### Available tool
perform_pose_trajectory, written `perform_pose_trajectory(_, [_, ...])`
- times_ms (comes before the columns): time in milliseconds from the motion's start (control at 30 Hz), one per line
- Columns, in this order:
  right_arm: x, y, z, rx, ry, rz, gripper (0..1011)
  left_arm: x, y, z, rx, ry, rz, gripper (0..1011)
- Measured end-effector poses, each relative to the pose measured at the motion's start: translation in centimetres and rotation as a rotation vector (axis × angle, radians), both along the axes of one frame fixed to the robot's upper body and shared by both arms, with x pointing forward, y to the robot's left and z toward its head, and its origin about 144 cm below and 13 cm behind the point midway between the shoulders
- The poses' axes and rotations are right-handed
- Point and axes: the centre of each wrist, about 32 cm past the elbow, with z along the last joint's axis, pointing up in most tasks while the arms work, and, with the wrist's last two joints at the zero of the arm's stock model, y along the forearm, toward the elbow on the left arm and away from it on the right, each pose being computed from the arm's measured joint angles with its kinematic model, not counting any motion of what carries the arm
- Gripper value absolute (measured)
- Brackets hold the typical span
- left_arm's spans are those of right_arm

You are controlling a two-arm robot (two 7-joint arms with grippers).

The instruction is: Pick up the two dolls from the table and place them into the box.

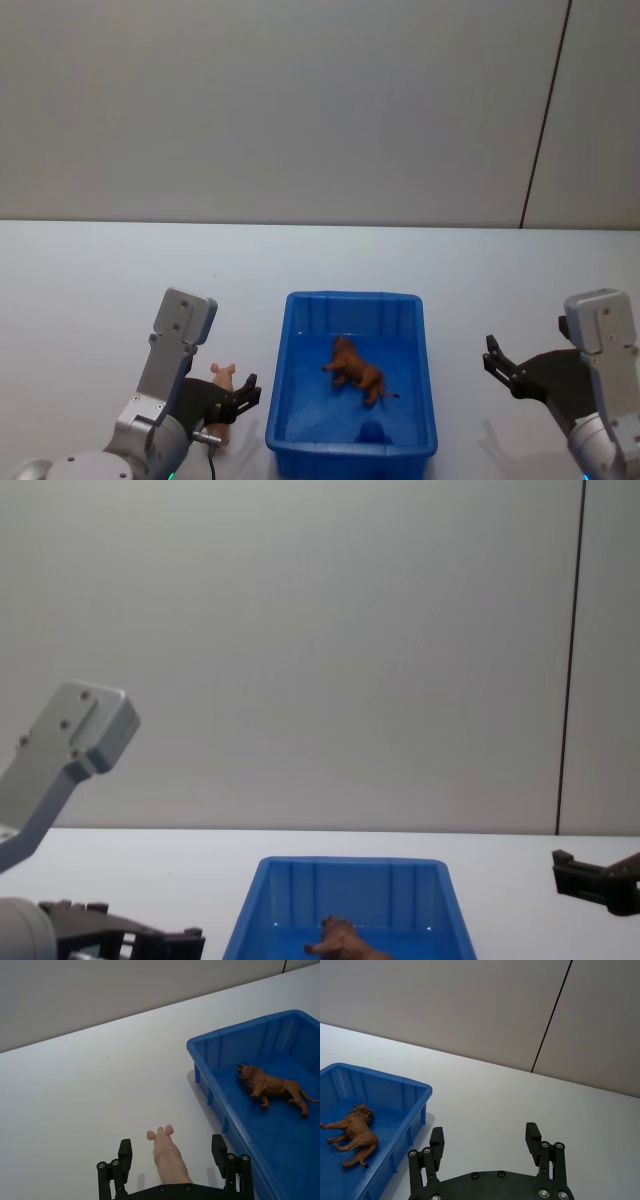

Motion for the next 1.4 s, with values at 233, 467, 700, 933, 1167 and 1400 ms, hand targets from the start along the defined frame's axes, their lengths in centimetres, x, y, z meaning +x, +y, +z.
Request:
perform_pose_trajectory(233, [0.0, 0.0, 0.0, 0.000, 0.000, -0.001, 1001, 0.0, 0.3, -0.7, -0.012, 0.033, 0.004, 1001])
perform_pose_trajectory(467, [0.0, 0.0, 0.0, 0.000, 0.000, -0.001, 1001, 0.0, 0.5, -1.3, -0.029, 0.064, 0.006, 883])
perform_pose_trajectory(700, [0.0, 0.0, 0.0, 0.000, 0.000, -0.001, 1001, 0.1, 0.7, -1.9, -0.047, 0.092, 0.008, 662])
perform_pose_trajectory(933, [0.0, 0.0, 0.0, 0.000, 0.000, -0.001, 1001, 0.1, 0.9, -2.2, -0.055, 0.107, 0.010, 441])
perform_pose_trajectory(1167, [0.0, 0.0, 0.0, 0.000, 0.000, -0.001, 1001, 0.2, 1.0, -2.1, -0.050, 0.100, 0.011, 358])
perform_pose_trajectory(1400, [0.0, 0.0, 0.0, 0.000, 0.000, -0.001, 1001, 0.3, 1.0, -1.2, -0.041, 0.052, 0.001, 358])
